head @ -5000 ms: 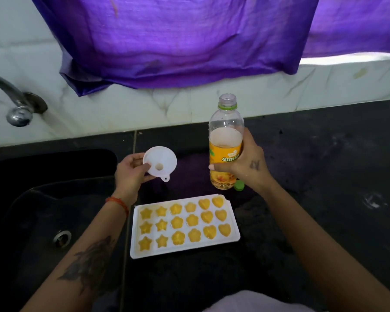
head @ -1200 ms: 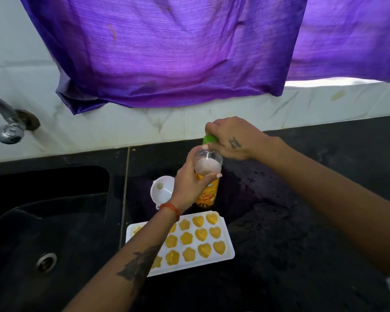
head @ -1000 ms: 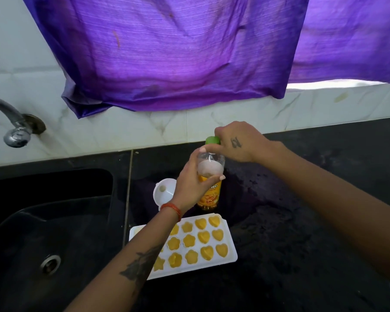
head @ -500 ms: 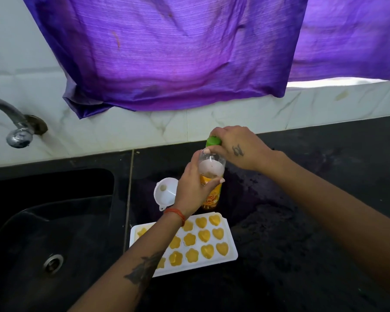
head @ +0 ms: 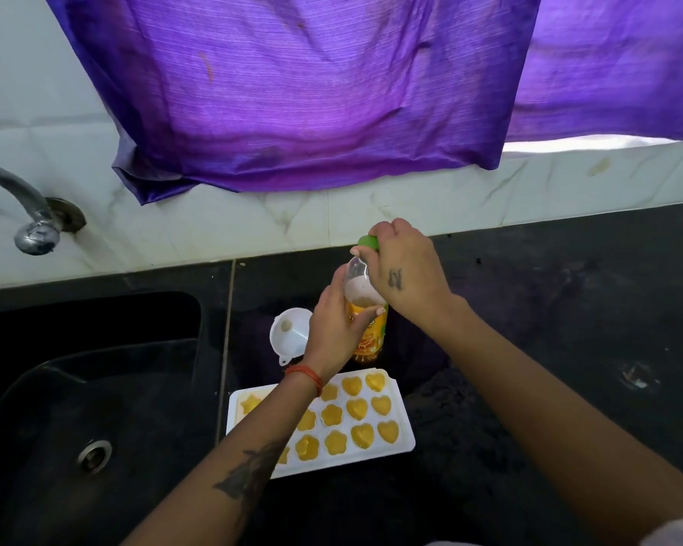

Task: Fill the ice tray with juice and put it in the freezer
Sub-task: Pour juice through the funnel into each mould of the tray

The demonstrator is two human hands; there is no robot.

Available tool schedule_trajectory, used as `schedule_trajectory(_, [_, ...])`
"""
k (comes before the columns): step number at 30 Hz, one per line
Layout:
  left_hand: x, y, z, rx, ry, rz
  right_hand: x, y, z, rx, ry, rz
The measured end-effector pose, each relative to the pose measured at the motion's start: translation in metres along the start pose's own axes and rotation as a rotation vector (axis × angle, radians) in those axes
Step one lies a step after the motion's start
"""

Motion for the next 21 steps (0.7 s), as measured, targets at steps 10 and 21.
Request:
schedule_trajectory(10, [0.014,-0.014,-0.049,-0.350,-0.144,-0.331,0.080,-0.099,0.060,0.567,0.980,-0.050])
schedule_trajectory(21, [-0.098,0.004,-0.057,-0.233,0.278,0.361,0.136,-0.090,0.050,0.506,0.703,-0.116])
Point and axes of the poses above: each hand's wrist, its own y-axis towards the middle knuckle, its own x-axis out of the palm, z = x × y, the point moved 9 cm from there along y, towards the middle knuckle, and after that the axes turned 13 degrees about -x, right-handed, at the moved point
